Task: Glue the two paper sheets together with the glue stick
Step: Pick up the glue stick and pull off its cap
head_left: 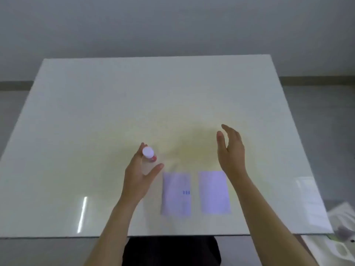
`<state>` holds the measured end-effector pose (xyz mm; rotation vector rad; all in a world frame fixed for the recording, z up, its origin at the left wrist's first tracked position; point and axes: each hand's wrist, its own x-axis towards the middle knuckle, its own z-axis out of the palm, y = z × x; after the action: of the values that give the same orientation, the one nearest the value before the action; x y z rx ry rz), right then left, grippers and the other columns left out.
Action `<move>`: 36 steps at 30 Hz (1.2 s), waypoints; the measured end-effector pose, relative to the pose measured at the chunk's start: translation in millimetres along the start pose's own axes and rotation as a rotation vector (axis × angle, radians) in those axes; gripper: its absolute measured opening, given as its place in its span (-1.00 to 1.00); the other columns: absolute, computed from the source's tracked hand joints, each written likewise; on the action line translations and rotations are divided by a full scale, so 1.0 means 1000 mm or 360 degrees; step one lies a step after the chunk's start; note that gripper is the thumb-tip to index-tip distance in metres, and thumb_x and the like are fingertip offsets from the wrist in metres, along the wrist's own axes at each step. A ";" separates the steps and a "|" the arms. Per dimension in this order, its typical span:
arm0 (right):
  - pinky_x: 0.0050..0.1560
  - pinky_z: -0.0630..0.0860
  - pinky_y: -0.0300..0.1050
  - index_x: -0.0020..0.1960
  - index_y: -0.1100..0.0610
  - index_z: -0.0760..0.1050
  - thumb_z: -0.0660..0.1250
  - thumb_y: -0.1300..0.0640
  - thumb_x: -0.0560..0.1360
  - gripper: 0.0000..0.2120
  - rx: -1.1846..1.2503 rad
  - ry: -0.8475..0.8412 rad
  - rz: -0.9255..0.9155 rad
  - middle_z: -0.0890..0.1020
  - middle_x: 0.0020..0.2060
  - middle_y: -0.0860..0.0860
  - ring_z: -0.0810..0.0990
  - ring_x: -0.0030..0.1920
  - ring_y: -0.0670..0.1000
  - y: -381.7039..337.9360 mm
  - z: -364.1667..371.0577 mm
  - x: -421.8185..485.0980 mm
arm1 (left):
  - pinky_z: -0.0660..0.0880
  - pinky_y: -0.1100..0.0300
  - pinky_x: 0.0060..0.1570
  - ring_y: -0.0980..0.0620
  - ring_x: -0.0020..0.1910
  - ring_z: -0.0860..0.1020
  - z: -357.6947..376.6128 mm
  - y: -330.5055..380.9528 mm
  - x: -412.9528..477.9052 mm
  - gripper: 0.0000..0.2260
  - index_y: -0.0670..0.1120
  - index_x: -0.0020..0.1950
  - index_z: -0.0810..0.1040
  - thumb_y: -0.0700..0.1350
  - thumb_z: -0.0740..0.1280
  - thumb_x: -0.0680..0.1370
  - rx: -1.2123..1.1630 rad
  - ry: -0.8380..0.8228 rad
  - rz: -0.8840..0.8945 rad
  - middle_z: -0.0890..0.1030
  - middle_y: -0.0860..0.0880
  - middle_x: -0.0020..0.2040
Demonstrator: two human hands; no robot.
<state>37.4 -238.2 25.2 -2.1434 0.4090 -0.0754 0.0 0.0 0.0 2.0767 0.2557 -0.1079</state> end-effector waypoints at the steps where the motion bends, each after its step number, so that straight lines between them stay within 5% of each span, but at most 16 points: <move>1: 0.20 0.21 -0.35 0.40 0.16 0.34 0.12 0.05 0.62 -0.61 0.0051 0.0062 -0.0063 0.43 0.35 0.08 0.39 0.36 0.01 0.003 0.003 -0.001 | 0.25 0.57 0.17 0.56 0.18 0.36 0.004 -0.006 0.003 -0.64 -0.12 0.19 0.51 -0.10 0.45 0.43 -0.0049 0.0060 0.0085 0.47 0.48 0.14; 4: 0.29 0.31 -0.20 0.43 0.12 0.32 0.12 0.04 0.62 -0.60 0.0256 0.0252 -0.0141 0.41 0.36 0.05 0.38 0.36 -0.02 0.005 0.003 -0.002 | 0.31 0.62 0.05 0.56 0.08 0.44 0.015 -0.016 0.012 -0.86 -0.11 0.01 0.59 -0.13 0.41 0.47 -0.0072 0.0185 0.0256 0.53 0.34 0.14; 6: 0.31 0.38 -0.06 0.42 0.10 0.31 0.13 0.03 0.62 -0.60 0.0426 0.0347 -0.0194 0.41 0.36 0.03 0.41 0.34 -0.02 0.005 0.001 -0.007 | 0.34 0.61 -0.01 0.54 0.00 0.49 0.021 -0.020 0.014 -0.83 -0.11 0.06 0.61 -0.12 0.39 0.49 -0.0121 0.0254 0.0347 0.54 0.47 0.00; 11: 0.00 0.42 -0.29 0.41 0.02 0.31 0.28 -0.04 0.53 -0.52 0.0555 0.0345 -0.0487 0.45 0.24 -0.04 0.52 0.10 -0.07 0.007 -0.006 -0.041 | 0.35 0.57 -0.23 0.42 -0.28 0.51 0.026 -0.017 -0.007 -0.83 -0.09 0.05 0.59 -0.10 0.39 0.48 -0.0132 0.0469 0.0558 0.58 0.26 -0.25; 14: -0.21 0.46 -0.39 0.39 -0.07 0.30 0.34 -0.17 0.45 -0.44 0.0588 0.0148 -0.0539 0.52 0.08 -0.09 0.57 -0.10 -0.14 0.014 -0.006 -0.081 | 0.34 0.54 -0.18 0.36 -0.21 0.50 0.029 -0.012 -0.043 -0.70 0.00 0.21 0.56 -0.13 0.39 0.48 -0.0081 0.0514 0.0721 0.54 0.14 -0.17; 17: -0.28 0.45 -0.25 0.32 -0.05 0.39 0.27 -0.32 0.41 -0.43 0.0514 -0.0216 -0.0453 0.64 -0.16 -0.05 0.64 -0.33 -0.09 0.010 -0.003 -0.113 | 0.35 0.50 -0.05 0.14 -0.11 0.51 0.029 -0.005 -0.079 -0.60 0.00 0.28 0.53 -0.20 0.42 0.45 0.0070 0.0481 0.0885 0.49 0.01 -0.10; 22: -0.54 0.32 -0.30 -0.19 0.21 0.62 -0.03 -0.41 0.47 -0.25 0.0382 -0.0704 -0.0205 0.58 -0.55 0.06 0.43 -0.61 -0.03 -0.009 -0.004 -0.129 | 0.27 0.53 -0.01 0.01 -0.06 0.42 0.022 0.014 -0.107 -0.59 0.00 0.26 0.55 -0.27 0.42 0.44 0.0425 0.0555 0.1094 0.43 0.01 -0.10; 24: -0.54 0.31 -0.29 -0.30 0.23 0.57 0.11 -0.22 0.55 -0.42 0.0408 -0.0657 -0.0324 0.50 -0.59 0.02 0.38 -0.62 -0.07 -0.010 -0.004 -0.131 | 0.24 0.57 -0.02 0.02 -0.07 0.39 0.020 0.018 -0.112 -0.59 -0.01 0.26 0.55 -0.27 0.42 0.44 0.0483 0.0565 0.1173 0.42 0.02 -0.11; 27: -0.37 0.45 -0.25 -0.04 0.17 0.53 0.27 0.16 0.56 -0.90 0.0529 -0.0711 -0.0650 0.58 -0.26 0.05 0.52 -0.38 -0.05 -0.005 -0.009 -0.135 | 0.27 0.52 -0.06 0.04 -0.07 0.37 0.016 0.020 -0.116 -0.60 -0.02 0.26 0.56 -0.26 0.42 0.44 0.0537 0.0616 0.1181 0.40 0.02 -0.11; 30: -0.27 0.54 -0.22 0.26 0.03 0.40 0.35 0.03 0.50 -0.65 0.0560 -0.0779 -0.0618 0.56 0.04 -0.02 0.63 -0.18 -0.01 -0.002 -0.017 -0.138 | 0.26 0.42 -0.05 0.03 -0.06 0.38 0.015 0.018 -0.116 -0.60 -0.03 0.26 0.55 -0.26 0.42 0.44 0.0524 0.0607 0.1124 0.41 0.02 -0.11; 32: -0.40 0.50 -0.23 0.14 0.14 0.48 0.25 -0.16 0.51 -0.60 0.0396 -0.0690 -0.0479 0.64 -0.15 -0.01 0.62 -0.38 -0.01 -0.004 -0.015 -0.140 | 0.24 0.43 -0.04 0.02 -0.06 0.38 0.019 0.017 -0.117 -0.59 -0.02 0.26 0.55 -0.28 0.41 0.44 0.0506 0.0556 0.1123 0.41 0.02 -0.11; 34: -0.48 0.40 -0.26 -0.09 0.22 0.52 0.21 -0.07 0.57 -0.66 0.0169 -0.0489 -0.0518 0.61 -0.40 0.02 0.47 -0.56 -0.03 -0.003 -0.011 -0.139 | 0.25 0.44 -0.05 0.01 -0.05 0.39 0.023 0.016 -0.117 -0.59 -0.02 0.26 0.55 -0.28 0.41 0.45 0.0505 0.0508 0.1142 0.41 0.01 -0.10; 36: -0.43 0.42 -0.27 -0.04 0.13 0.51 0.25 0.11 0.56 -0.89 0.0185 -0.0498 -0.0636 0.60 -0.34 0.01 0.49 -0.49 -0.07 0.001 -0.012 -0.139 | 0.25 0.43 -0.07 0.01 -0.05 0.39 0.023 0.013 -0.116 -0.60 -0.02 0.26 0.55 -0.28 0.41 0.45 0.0508 0.0534 0.1143 0.41 0.01 -0.09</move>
<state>-96.0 -204.4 45.2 -2.0489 -0.2029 0.0107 -109.2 -42.0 20.5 2.3725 -0.3377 0.6745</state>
